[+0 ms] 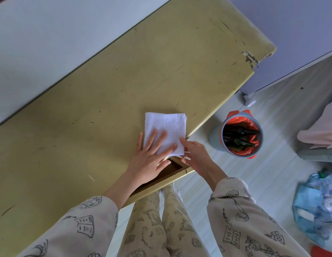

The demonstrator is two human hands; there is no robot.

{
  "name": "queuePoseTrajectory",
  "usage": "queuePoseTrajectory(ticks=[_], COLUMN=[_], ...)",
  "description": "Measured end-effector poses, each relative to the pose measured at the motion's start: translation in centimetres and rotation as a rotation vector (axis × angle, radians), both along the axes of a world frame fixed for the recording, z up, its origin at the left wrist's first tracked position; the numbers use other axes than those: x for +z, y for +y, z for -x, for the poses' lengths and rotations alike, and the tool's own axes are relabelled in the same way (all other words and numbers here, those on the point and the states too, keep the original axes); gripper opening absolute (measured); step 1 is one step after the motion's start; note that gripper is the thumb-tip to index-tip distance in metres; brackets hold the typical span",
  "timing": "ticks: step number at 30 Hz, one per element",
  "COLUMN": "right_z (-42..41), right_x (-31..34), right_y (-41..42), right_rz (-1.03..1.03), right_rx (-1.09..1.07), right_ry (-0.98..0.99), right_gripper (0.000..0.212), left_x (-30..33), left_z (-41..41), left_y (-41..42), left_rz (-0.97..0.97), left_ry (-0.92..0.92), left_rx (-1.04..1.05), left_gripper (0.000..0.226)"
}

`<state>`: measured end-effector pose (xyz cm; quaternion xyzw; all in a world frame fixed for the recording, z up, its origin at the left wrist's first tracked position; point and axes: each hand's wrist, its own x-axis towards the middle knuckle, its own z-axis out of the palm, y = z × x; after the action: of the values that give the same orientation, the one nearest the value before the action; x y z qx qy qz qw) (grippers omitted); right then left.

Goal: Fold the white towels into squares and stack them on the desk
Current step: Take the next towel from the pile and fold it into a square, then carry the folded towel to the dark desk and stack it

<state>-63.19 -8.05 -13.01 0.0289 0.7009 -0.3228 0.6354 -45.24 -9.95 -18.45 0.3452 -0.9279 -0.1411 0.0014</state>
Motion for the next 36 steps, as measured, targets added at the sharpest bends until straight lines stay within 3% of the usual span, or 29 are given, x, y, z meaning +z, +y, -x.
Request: queuePoseTrajectory(ticks=[6,9,12,17,22,25,27,30,36], right_z=[-0.8,-0.6,-1.1,-4.4,-9.9,-13.6,-15.8,-19.3,-26.5], right_x=[1.5,2.9,6.2,12.4,18.3,21.7,23.7,26.3,29.4], right_y=[-1.1,-1.9,-3.5,-6.1,-5.8,-3.4,-1.0,4.4,20.1], right_rz=[0.021,0.069,0.235,0.549,0.882,1.079,1.197,1.335,1.524], right_rx=[0.175,0.453,0.790,1.128,1.430,1.641,1.761,1.917,2.215], right_ry=[0.119,0.388,0.651,0.773,0.678,0.573,0.493,0.313,-0.061], right_gripper=[0.013,0.022,0.027,0.016,0.008,0.003,0.012,0.005,0.012], left_x=[1.9,3.9,7.7,14.9,20.9,23.3,24.7,26.7,28.7], left_z=[-0.3,-1.2,-2.6,-6.5,-11.0,-13.0,-13.9,-14.1,-11.4], left_y=[0.7,0.6,0.4,1.1,6.2,11.9,16.4,25.1,44.6], left_rz=[-0.161,-0.245,-0.325,-0.380,-0.209,-0.123,-0.039,0.060,0.279], left_ry=[-0.044,0.034,0.171,0.309,0.434,0.531,0.604,0.672,0.717], left_rx=[0.023,0.106,0.317,0.747,1.136,1.354,1.487,1.703,2.101], left_gripper=[0.050,0.041,0.037,0.061,0.031,0.025,0.024,0.024,0.026])
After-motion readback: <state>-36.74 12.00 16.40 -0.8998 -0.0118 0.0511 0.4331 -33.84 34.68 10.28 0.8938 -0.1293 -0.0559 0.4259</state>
